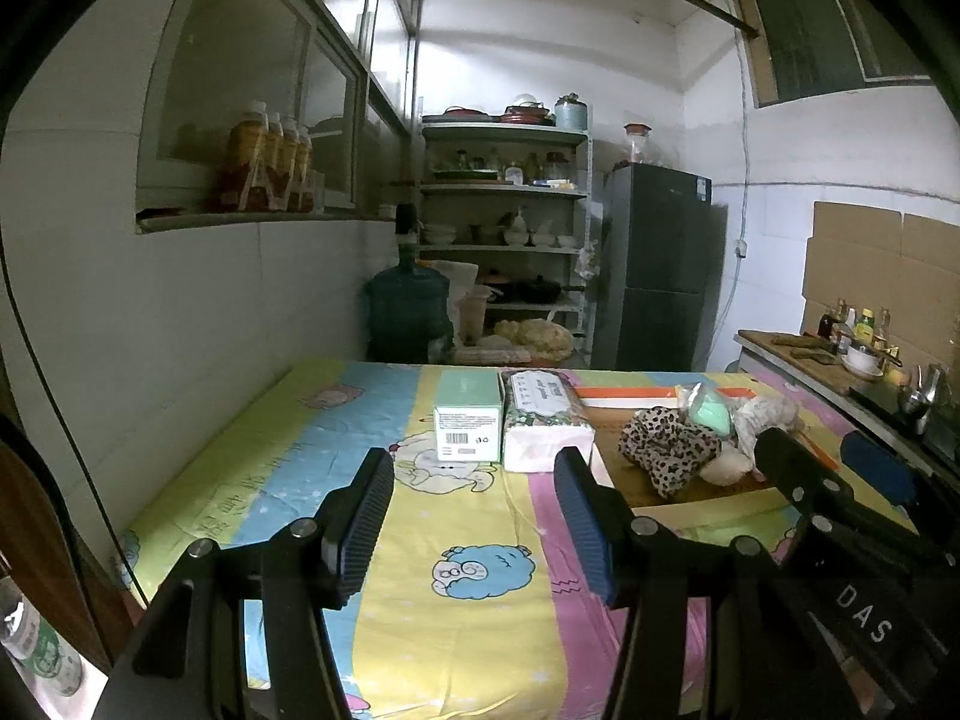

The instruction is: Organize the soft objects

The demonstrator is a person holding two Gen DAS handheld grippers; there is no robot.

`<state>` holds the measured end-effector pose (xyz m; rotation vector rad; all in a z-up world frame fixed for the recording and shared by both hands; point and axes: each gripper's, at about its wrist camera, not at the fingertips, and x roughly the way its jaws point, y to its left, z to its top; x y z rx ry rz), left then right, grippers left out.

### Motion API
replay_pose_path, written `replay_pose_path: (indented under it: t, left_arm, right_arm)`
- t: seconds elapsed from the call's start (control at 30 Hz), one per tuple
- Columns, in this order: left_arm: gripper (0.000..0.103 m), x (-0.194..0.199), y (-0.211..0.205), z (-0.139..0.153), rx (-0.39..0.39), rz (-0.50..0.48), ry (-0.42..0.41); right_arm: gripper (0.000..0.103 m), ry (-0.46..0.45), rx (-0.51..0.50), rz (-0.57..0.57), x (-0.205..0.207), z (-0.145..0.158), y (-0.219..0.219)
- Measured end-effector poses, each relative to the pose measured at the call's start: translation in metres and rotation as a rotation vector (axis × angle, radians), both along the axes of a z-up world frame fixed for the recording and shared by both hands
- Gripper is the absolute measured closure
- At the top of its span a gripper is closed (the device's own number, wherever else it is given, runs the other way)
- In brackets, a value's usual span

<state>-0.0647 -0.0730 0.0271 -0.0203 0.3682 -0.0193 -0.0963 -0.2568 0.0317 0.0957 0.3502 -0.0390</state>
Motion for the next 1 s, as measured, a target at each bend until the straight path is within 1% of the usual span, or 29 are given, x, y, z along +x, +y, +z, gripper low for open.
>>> replay_pose_path:
  t: [1.0]
  left_arm:
    - [0.047,-0.0032,0.0002,0.0024,-0.001,-0.004,-0.007]
  right_arm:
    - [0.028,-0.005,-0.007,0.014,-0.0003,0.0043,0.0107]
